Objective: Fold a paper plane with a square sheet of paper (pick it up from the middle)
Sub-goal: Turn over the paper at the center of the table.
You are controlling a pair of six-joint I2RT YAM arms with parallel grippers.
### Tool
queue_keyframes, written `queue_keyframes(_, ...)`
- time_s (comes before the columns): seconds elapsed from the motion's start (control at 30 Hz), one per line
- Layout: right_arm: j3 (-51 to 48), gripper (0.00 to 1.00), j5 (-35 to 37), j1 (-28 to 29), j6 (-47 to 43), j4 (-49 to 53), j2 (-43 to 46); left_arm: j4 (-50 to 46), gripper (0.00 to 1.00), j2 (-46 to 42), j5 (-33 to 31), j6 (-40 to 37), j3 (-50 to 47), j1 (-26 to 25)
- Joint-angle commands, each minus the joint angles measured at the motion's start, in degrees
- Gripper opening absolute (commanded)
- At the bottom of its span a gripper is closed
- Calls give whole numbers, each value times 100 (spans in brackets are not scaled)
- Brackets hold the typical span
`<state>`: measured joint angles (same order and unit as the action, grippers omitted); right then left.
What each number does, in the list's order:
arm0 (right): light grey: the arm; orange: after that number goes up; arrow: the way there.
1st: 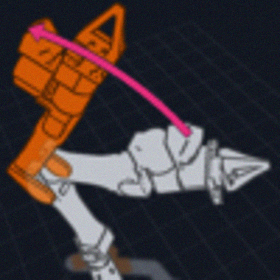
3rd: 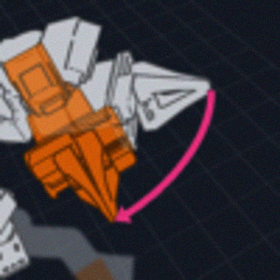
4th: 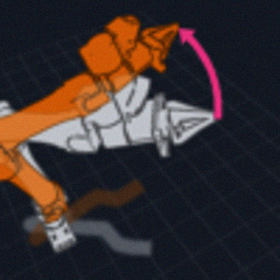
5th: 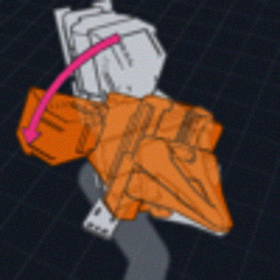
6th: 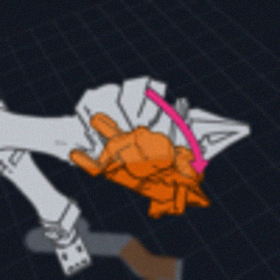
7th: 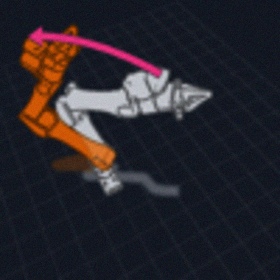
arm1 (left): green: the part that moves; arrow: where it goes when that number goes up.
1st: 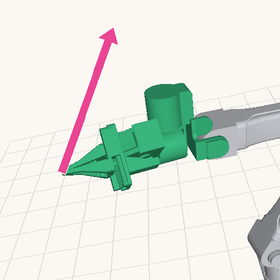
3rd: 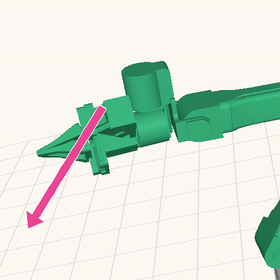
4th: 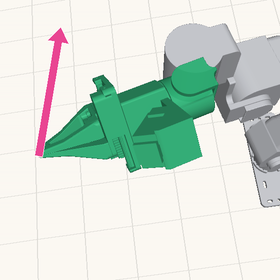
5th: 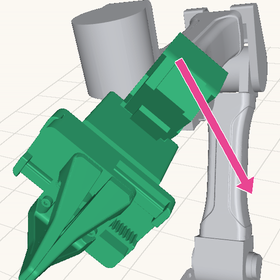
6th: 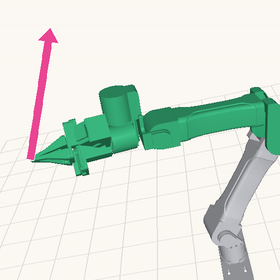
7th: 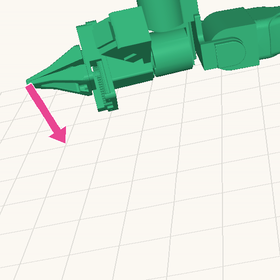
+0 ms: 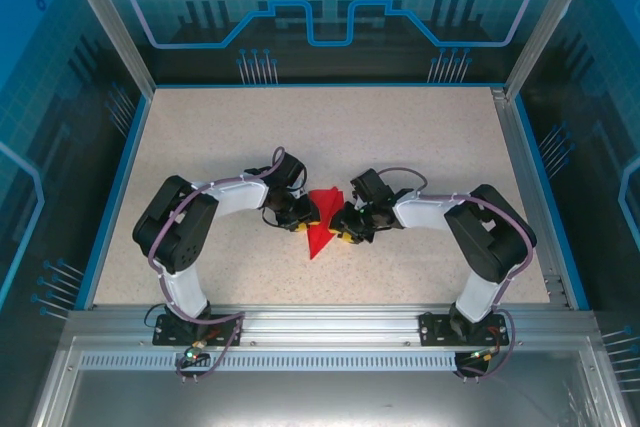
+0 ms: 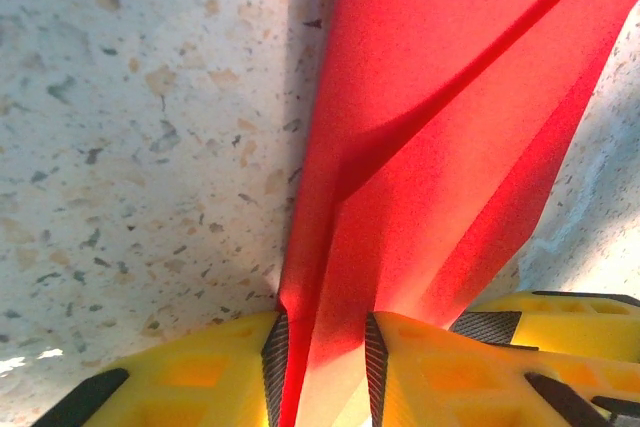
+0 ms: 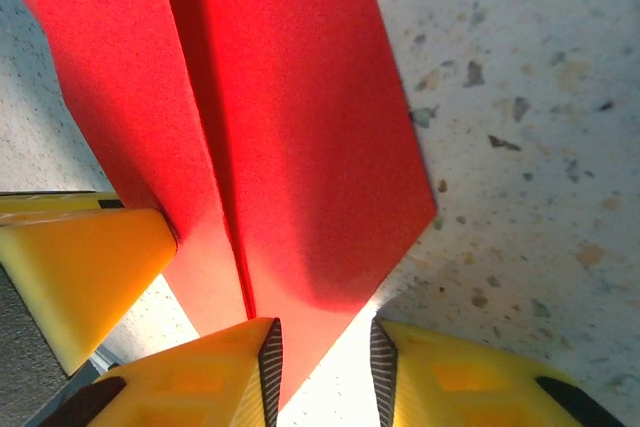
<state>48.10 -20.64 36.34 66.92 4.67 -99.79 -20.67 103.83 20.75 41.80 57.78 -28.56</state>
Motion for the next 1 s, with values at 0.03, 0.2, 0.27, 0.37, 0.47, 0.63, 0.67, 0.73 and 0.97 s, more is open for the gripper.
queue_keyframes(0.03,193,33,-4,6,63,-465,-237,-144,31,114,-45,-84,-26,12)
queue_keyframes(0.2,402,33,-52,-91,84,-543,-284,-130,30,113,-23,-76,-31,16)
queue_keyframes(0.27,411,33,-78,-114,71,-563,-295,-121,30,106,-19,-75,-30,9)
queue_keyframes(0.37,394,34,-97,-118,59,-668,-335,-112,29,107,-10,-68,-30,15)
queue_keyframes(0.47,407,35,-116,-123,-34,-688,-374,-114,29,63,-58,-45,-45,13)
queue_keyframes(0.63,458,37,-77,-161,-330,-590,-522,53,29,-149,-49,25,-145,15)
queue_keyframes(0.67,480,37,-74,-169,-397,-582,-562,92,29,-201,-54,50,-168,16)
queue_keyframes(0.73,526,37,-98,-186,-566,-614,-601,159,30,-312,-62,74,-218,17)
queue_keyframes(0.97,675,33,-188,-223,-867,-777,-736,101,30,-486,-177,105,-300,26)
